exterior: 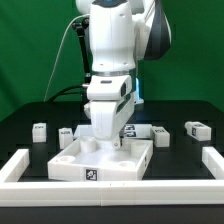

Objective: Assemble one leg

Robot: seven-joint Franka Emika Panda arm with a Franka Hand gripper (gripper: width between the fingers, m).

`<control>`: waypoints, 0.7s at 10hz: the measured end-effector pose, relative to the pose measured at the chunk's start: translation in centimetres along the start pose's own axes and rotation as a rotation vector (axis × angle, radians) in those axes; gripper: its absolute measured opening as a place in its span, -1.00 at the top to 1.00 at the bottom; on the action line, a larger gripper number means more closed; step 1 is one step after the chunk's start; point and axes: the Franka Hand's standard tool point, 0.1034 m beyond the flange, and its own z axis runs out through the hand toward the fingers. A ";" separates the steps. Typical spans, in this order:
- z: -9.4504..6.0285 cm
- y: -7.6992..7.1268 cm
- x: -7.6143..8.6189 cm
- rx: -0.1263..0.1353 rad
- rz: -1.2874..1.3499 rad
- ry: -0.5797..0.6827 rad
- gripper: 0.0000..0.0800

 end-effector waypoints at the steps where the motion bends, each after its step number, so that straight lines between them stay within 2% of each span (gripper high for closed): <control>1: 0.0 0.0 0.0 0.000 0.000 0.000 0.85; 3: -0.2 0.8 0.0 -0.005 -0.078 -0.004 0.85; 5: 0.0 2.2 0.8 -0.034 -0.180 -0.003 0.85; 6: 0.0 2.3 1.0 -0.047 -0.187 0.000 0.85; 7: 0.0 2.3 0.9 -0.046 -0.184 0.000 0.85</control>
Offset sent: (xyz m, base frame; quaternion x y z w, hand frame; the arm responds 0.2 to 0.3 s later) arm 0.0314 0.0014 0.0041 -0.0015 0.0142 -0.1932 0.9811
